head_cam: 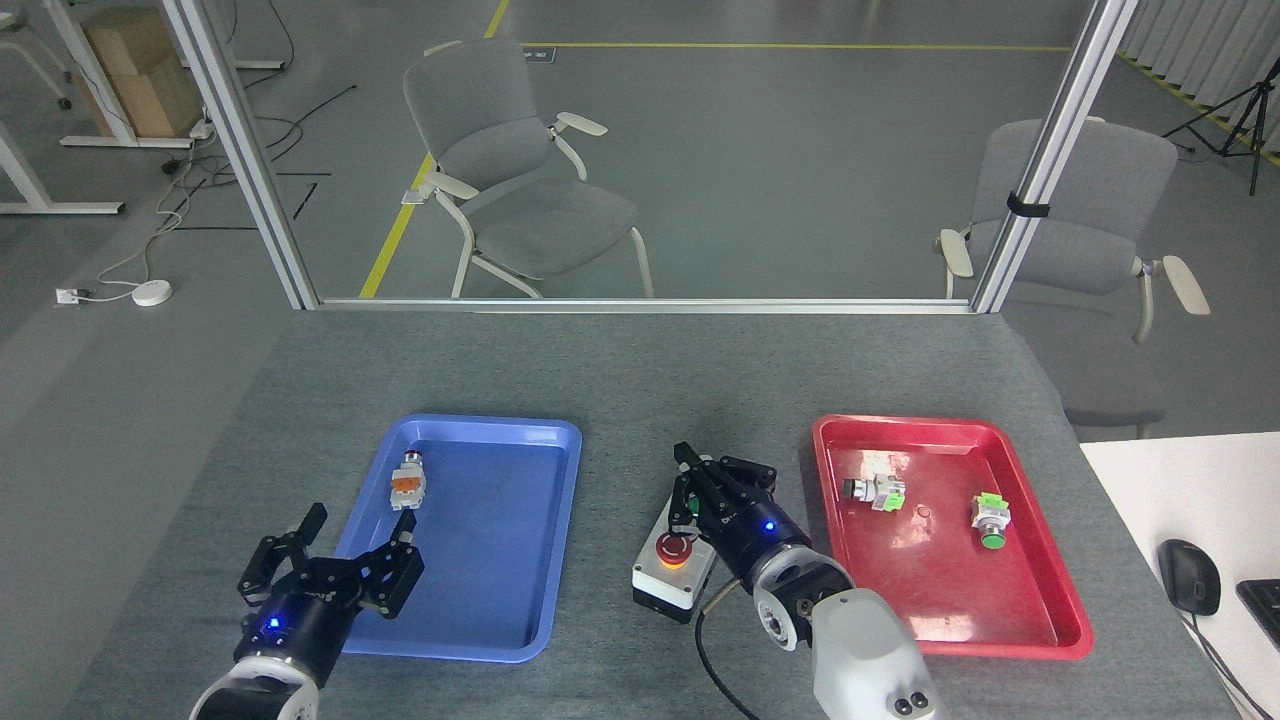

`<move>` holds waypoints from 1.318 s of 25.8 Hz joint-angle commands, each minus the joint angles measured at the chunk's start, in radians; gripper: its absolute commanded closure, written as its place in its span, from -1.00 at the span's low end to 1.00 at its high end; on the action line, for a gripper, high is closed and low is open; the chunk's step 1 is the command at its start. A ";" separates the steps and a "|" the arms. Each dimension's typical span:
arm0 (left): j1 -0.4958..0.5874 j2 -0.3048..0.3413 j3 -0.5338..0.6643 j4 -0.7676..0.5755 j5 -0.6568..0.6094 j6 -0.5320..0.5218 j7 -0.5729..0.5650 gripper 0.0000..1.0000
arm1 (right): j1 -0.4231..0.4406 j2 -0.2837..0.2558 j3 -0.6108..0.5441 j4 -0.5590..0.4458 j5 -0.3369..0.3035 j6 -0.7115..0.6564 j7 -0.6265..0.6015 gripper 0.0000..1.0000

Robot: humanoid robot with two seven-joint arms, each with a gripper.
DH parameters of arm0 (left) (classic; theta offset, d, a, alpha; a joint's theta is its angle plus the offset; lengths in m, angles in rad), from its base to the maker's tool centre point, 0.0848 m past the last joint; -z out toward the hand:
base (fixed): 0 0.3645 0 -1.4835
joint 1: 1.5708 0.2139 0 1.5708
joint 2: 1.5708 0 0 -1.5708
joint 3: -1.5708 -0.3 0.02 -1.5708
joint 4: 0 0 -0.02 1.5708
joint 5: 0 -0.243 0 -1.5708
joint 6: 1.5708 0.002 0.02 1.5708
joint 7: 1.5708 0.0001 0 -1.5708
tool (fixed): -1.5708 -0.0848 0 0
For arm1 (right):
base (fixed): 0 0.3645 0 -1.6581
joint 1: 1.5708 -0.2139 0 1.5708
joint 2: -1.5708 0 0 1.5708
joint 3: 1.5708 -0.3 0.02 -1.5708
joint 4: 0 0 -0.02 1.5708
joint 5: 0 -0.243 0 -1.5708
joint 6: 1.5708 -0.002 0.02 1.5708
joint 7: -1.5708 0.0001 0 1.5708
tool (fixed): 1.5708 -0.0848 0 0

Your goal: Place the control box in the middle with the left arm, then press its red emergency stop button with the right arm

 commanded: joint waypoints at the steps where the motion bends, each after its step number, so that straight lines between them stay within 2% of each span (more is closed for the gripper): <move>1: -0.023 0.001 0.046 0.002 0.042 0.001 0.001 -0.97 | 0.016 0.006 0.011 0.017 0.001 -0.046 0.008 1.00; 9: -0.060 -0.001 0.072 0.032 0.067 0.013 0.012 -0.97 | 0.017 0.007 0.020 0.093 0.001 -0.067 0.010 1.00; 22: -0.076 -0.001 0.080 0.038 0.070 0.013 0.018 -0.98 | 0.026 0.009 0.044 0.139 0.001 -0.073 0.011 1.00; 28: -0.076 -0.001 0.080 0.037 0.070 0.010 0.020 -0.98 | 0.026 0.018 0.064 0.193 0.001 -0.073 0.011 1.00; 31: -0.076 -0.001 0.078 0.037 0.070 0.004 0.020 -0.98 | 0.025 0.021 0.055 0.181 0.000 -0.058 0.007 0.97; 32: -0.076 -0.001 0.078 0.037 0.071 0.004 0.018 -0.98 | 0.020 0.021 0.047 0.173 0.000 -0.050 0.002 0.55; 34: -0.073 -0.001 0.075 0.040 0.070 0.003 0.020 -0.98 | 0.009 0.021 0.000 0.141 -0.003 0.000 -0.001 -0.93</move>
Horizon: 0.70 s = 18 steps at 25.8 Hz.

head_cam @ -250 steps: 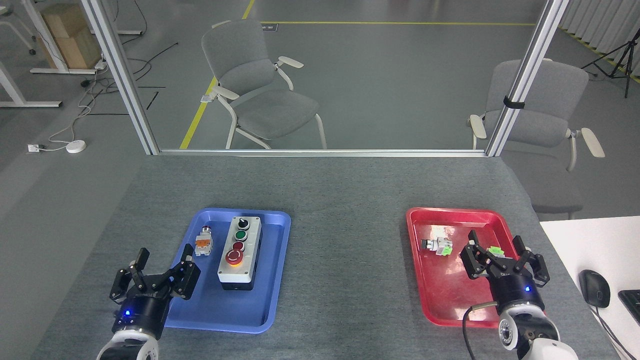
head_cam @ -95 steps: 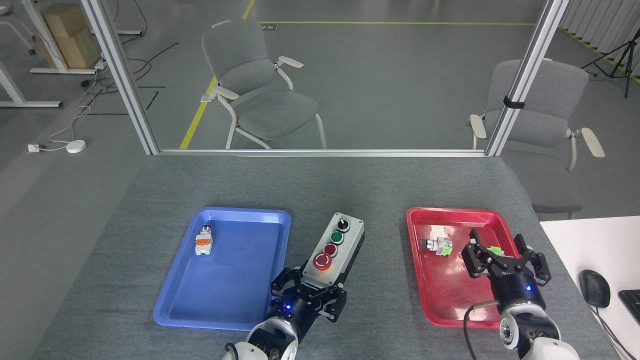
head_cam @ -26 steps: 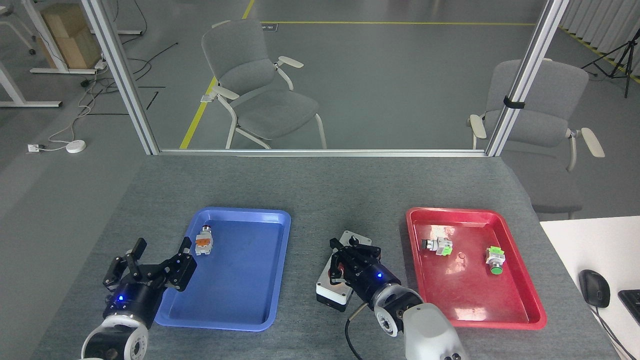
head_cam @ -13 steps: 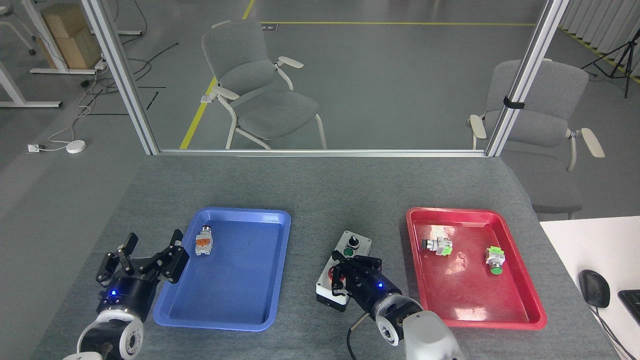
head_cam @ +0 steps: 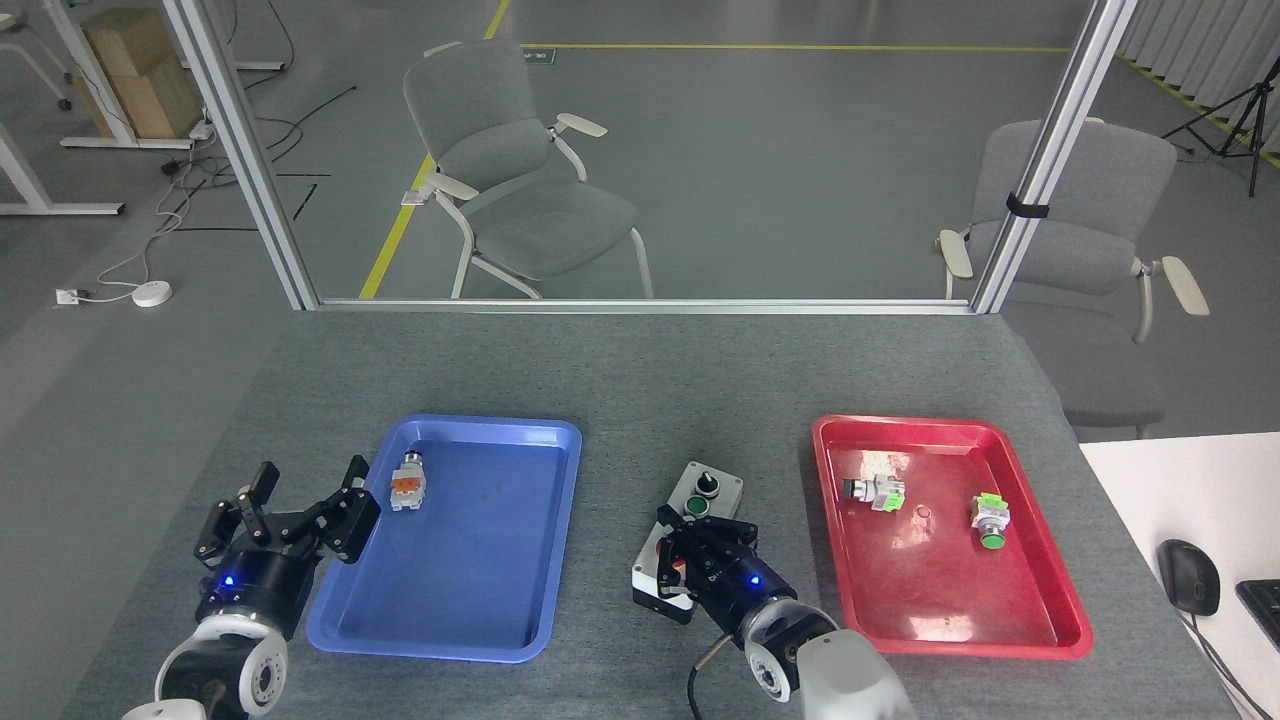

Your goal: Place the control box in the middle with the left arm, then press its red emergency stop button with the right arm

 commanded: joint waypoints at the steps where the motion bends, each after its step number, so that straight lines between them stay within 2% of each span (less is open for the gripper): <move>1: 0.006 -0.001 -0.006 0.004 -0.001 -0.005 0.003 -0.98 | -0.020 0.001 -0.084 -0.044 -0.013 0.080 0.073 -0.99; 4: 0.018 -0.012 -0.015 0.008 -0.001 -0.008 0.010 -0.98 | -0.045 0.012 -0.183 -0.082 -0.086 0.118 0.073 -0.99; 6: 0.029 -0.055 -0.015 0.022 -0.004 -0.008 0.014 -0.97 | -0.057 0.000 -0.236 -0.099 -0.140 0.117 0.073 -0.99; 7: 0.032 -0.084 -0.018 0.025 -0.005 -0.008 0.014 -0.98 | -0.063 -0.005 -0.266 -0.103 -0.145 0.120 0.071 -0.99; 9: 0.037 -0.132 -0.021 0.028 -0.017 -0.008 0.014 -0.98 | -0.068 -0.039 -0.338 -0.108 -0.143 0.128 0.071 -0.99; 14: 0.052 -0.138 -0.021 0.051 -0.020 -0.008 0.014 -0.98 | -0.050 -0.063 -0.493 -0.145 -0.123 0.189 0.070 -0.99; 18: 0.078 -0.136 -0.022 0.056 -0.031 -0.008 0.014 -0.98 | 0.065 -0.056 -0.510 -0.269 -0.006 0.273 0.053 -0.99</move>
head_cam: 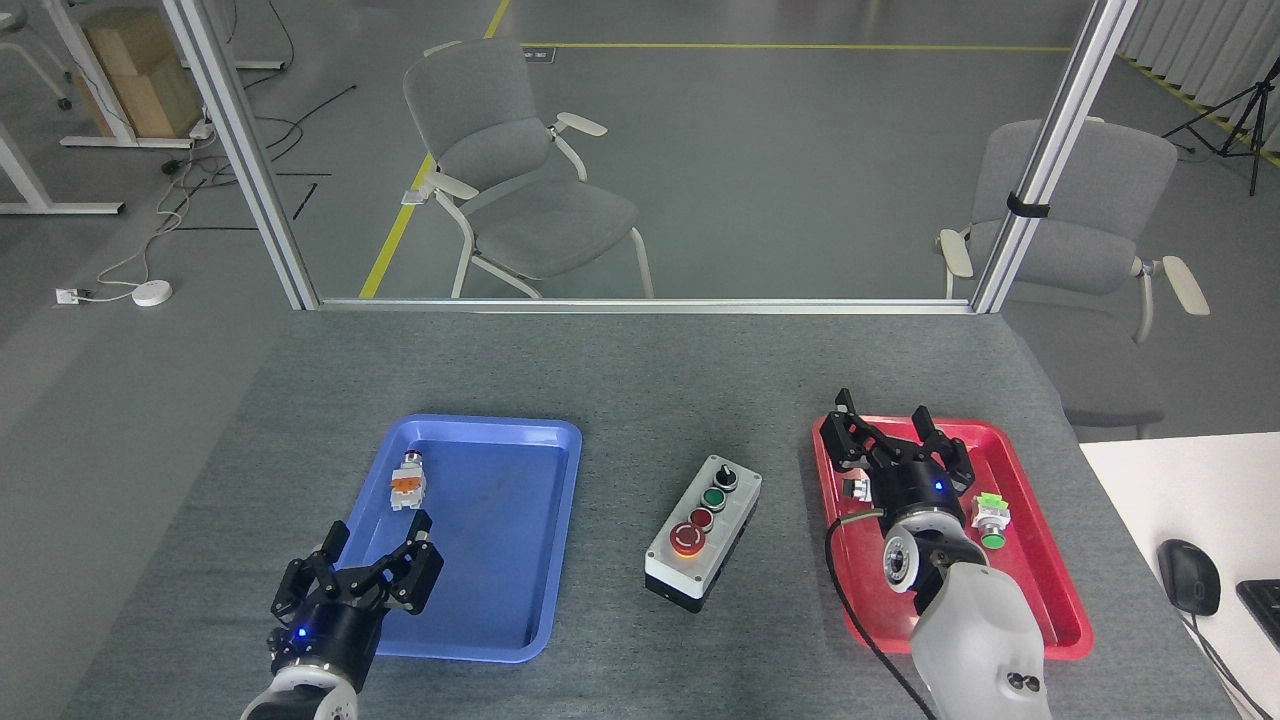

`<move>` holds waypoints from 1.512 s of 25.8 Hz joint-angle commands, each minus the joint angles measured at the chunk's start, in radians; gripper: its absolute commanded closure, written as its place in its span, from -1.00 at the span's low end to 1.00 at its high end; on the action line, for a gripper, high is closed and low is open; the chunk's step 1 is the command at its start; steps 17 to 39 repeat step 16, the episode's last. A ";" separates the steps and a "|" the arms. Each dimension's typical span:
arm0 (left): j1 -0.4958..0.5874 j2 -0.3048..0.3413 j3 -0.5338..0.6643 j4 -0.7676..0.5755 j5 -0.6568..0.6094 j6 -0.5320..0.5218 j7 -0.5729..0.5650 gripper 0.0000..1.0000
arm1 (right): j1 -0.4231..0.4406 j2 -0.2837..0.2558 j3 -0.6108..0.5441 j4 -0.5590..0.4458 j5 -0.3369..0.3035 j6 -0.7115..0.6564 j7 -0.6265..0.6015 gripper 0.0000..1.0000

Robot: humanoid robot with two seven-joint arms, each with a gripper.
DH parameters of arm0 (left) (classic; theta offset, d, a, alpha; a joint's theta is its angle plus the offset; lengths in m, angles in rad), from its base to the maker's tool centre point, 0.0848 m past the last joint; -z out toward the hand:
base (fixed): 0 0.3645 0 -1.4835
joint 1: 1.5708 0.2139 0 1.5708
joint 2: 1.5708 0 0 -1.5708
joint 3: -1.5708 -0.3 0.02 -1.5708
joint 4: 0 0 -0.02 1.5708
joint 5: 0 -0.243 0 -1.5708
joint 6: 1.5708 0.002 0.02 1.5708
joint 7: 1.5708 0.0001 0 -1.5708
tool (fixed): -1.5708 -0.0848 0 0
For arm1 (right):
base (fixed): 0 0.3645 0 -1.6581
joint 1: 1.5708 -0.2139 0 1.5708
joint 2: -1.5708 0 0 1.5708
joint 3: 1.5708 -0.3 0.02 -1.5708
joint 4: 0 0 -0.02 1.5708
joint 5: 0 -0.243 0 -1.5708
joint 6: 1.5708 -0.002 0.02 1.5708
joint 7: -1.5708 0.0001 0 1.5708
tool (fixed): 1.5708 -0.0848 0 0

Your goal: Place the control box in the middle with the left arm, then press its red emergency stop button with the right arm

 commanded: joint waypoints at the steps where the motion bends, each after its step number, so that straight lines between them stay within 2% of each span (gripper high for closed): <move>1: 0.013 -0.001 -0.001 0.005 -0.006 -0.001 -0.001 -0.98 | 0.111 0.006 -0.024 -0.131 0.094 0.057 -0.025 -0.99; 3: 0.011 -0.009 0.001 0.005 0.006 -0.001 0.000 -0.98 | 0.181 0.014 -0.026 -0.211 0.114 0.059 -0.041 -0.99; 5: 0.011 -0.009 0.001 0.005 0.014 -0.001 0.000 -0.98 | 0.206 0.029 -0.026 -0.237 0.114 0.057 -0.043 -0.99; 39: 0.011 -0.009 0.001 0.005 0.015 -0.001 0.000 -0.98 | 0.211 0.020 -0.026 -0.231 0.108 0.051 -0.044 -0.99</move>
